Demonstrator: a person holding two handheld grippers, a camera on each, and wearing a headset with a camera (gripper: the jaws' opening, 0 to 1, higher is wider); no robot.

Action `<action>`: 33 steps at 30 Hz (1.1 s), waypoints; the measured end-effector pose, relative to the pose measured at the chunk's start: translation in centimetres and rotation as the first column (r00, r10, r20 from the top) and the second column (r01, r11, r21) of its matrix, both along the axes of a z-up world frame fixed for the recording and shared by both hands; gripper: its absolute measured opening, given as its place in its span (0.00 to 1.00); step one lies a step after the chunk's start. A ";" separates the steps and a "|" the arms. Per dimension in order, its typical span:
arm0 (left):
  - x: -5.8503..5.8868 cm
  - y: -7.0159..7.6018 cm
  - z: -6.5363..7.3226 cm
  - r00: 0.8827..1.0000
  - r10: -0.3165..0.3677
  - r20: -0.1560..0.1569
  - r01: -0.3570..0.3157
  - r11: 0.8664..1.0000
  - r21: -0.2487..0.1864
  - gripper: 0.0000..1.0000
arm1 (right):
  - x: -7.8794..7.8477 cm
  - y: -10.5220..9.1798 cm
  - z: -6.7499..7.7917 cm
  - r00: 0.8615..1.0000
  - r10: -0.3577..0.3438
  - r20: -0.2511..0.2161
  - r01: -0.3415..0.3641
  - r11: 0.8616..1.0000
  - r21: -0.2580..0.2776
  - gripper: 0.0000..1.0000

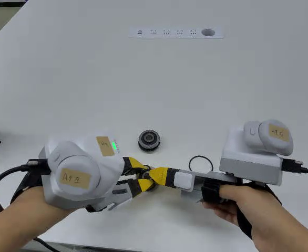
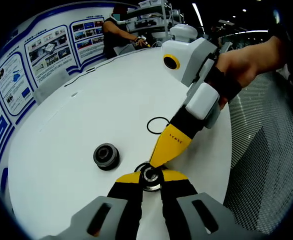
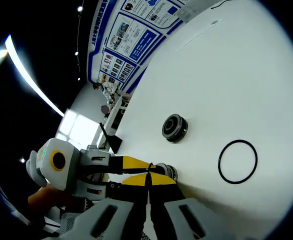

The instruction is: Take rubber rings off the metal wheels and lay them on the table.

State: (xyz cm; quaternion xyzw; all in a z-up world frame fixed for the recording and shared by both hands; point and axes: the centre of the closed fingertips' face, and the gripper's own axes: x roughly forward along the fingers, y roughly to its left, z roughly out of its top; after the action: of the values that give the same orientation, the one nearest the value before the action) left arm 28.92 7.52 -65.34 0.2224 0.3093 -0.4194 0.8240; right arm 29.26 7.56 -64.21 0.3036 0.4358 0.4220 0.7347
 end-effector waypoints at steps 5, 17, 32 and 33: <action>0.0 0.0 0.2 1.000 -0.002 0.008 0.002 1.000 0.007 0.15 | -0.2 0.0 -0.1 1.000 -0.002 -0.012 0.003 1.000 0.006 0.02; -0.7 0.5 0.8 1.000 0.008 0.014 -0.008 1.000 0.014 0.17 | -0.5 0.2 0.1 1.000 0.001 -0.030 -0.001 1.000 0.019 0.02; -0.3 1.6 2.7 0.994 0.101 0.044 -0.099 0.994 -0.046 0.25 | 0.9 -1.9 1.4 0.996 -0.085 -0.037 0.087 0.994 0.059 0.02; -0.3 1.7 2.8 0.993 0.107 0.046 -0.104 0.993 -0.051 0.26 | 1.0 -2.1 1.3 0.995 -0.092 -0.037 0.094 0.994 0.056 0.02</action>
State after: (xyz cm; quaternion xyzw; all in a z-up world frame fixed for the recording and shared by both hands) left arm 28.61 9.19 -62.54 0.1959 0.2902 -0.3771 0.8574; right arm 30.29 5.43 -62.89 0.3521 0.4214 0.3945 0.7368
